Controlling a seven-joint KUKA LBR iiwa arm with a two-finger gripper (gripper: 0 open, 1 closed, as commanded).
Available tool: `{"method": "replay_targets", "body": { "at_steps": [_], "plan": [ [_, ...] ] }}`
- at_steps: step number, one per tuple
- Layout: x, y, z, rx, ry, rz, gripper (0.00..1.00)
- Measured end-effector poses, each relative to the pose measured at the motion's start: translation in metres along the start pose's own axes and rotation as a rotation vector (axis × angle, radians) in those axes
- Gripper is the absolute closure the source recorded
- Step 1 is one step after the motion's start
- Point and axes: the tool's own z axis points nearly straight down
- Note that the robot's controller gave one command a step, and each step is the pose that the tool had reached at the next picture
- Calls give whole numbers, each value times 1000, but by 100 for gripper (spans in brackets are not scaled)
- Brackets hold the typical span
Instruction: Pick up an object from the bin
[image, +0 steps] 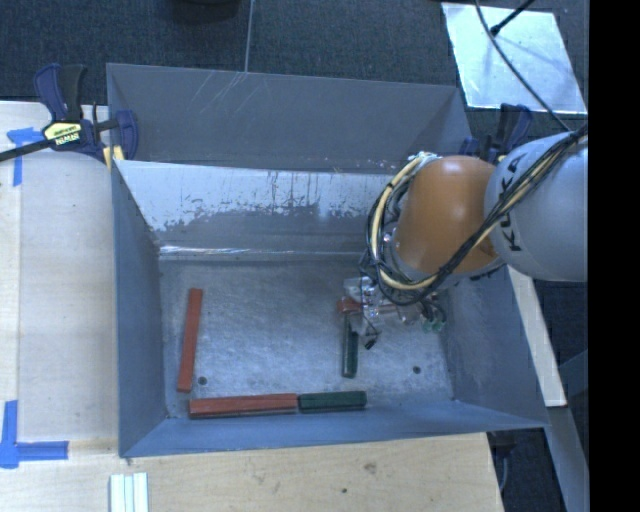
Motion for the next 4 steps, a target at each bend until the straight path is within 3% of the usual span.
{"method": "replay_targets", "body": {
  "at_steps": [1,2,3,4],
  "plan": [
    [3,0,4,-1,10,0,0],
    [-13,-77,6,-9,16,-44,0],
    [-14,-78,5,-2,12,-42,100],
    [-2,-75,-151,3,2,-78,100]
  ]
}}
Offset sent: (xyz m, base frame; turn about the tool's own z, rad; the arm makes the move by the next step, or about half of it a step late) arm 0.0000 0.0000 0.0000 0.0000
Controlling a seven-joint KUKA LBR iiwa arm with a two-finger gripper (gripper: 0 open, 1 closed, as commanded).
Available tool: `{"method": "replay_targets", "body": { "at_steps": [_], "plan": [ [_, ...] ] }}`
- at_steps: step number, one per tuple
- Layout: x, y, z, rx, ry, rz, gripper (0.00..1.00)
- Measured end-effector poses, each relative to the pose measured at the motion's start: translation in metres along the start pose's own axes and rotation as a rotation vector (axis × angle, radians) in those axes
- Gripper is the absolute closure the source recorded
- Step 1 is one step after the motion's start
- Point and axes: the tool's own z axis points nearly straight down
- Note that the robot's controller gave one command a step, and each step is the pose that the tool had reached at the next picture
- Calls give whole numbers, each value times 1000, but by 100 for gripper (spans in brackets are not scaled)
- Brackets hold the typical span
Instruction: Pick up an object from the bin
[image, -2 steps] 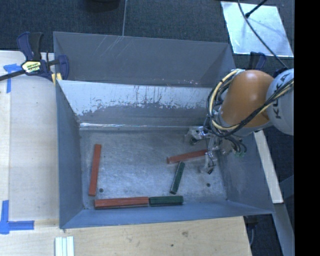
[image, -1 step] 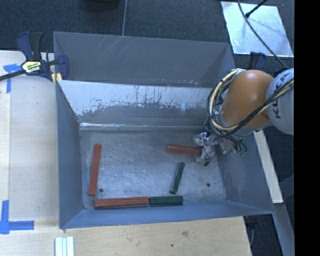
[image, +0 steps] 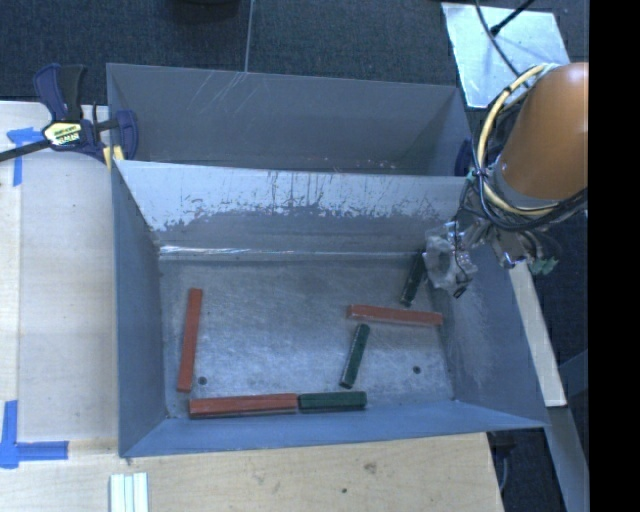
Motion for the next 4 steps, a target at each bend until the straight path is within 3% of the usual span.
{"method": "replay_targets", "body": {
  "at_steps": [1,2,3,4],
  "plan": [
    [2,0,5,-4,8,3,0],
    [-9,17,132,-7,15,51,0],
    [10,23,158,-6,13,0,0],
    [8,22,155,-5,7,1,100]
  ]
}}
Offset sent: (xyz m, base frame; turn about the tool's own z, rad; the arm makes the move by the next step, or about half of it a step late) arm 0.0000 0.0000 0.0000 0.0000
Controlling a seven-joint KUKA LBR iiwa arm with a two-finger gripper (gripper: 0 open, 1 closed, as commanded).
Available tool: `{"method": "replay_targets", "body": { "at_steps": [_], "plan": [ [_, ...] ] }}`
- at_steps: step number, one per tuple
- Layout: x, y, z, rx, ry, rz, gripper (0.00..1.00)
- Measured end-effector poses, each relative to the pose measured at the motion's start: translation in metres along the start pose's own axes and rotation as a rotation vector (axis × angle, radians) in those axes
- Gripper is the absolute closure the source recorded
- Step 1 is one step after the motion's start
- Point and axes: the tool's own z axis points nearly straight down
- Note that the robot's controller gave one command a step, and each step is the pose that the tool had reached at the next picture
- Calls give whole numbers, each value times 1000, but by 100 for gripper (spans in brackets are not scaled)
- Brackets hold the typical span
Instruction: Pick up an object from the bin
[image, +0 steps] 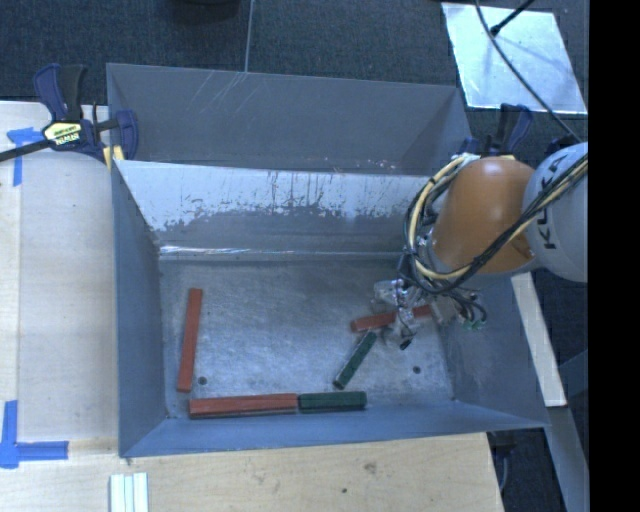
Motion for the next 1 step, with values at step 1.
{"method": "replay_targets", "body": {
  "at_steps": [1],
  "plan": [
    [71,-1,0,2,-1,-419,100]
  ]
}}
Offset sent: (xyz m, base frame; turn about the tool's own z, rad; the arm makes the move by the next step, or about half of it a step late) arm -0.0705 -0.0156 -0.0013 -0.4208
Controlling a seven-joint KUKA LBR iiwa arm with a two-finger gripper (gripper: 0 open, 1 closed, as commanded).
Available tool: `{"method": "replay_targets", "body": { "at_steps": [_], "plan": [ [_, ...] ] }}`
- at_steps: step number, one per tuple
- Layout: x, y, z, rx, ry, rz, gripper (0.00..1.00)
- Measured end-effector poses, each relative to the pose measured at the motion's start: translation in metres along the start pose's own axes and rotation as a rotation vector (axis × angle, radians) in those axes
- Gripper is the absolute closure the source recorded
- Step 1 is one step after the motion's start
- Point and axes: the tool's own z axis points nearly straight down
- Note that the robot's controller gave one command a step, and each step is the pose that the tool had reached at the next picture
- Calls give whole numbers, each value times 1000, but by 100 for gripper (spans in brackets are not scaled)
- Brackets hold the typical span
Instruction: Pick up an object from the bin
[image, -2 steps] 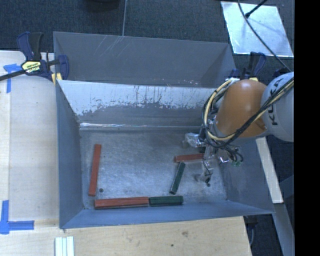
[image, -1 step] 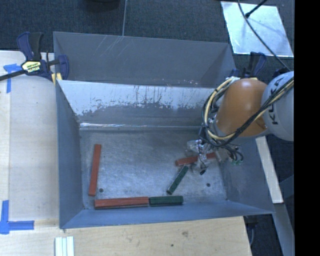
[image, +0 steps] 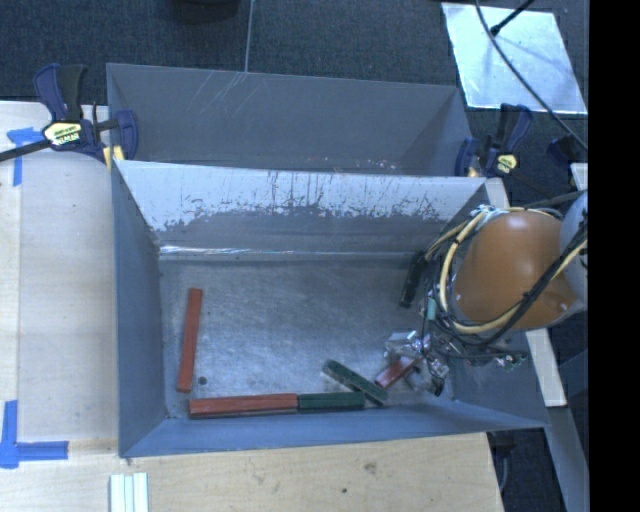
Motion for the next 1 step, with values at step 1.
{"method": "replay_targets", "body": {
  "at_steps": [1],
  "plan": [
    [-38,0,-154,3,-4,-75,100]
  ]
}}
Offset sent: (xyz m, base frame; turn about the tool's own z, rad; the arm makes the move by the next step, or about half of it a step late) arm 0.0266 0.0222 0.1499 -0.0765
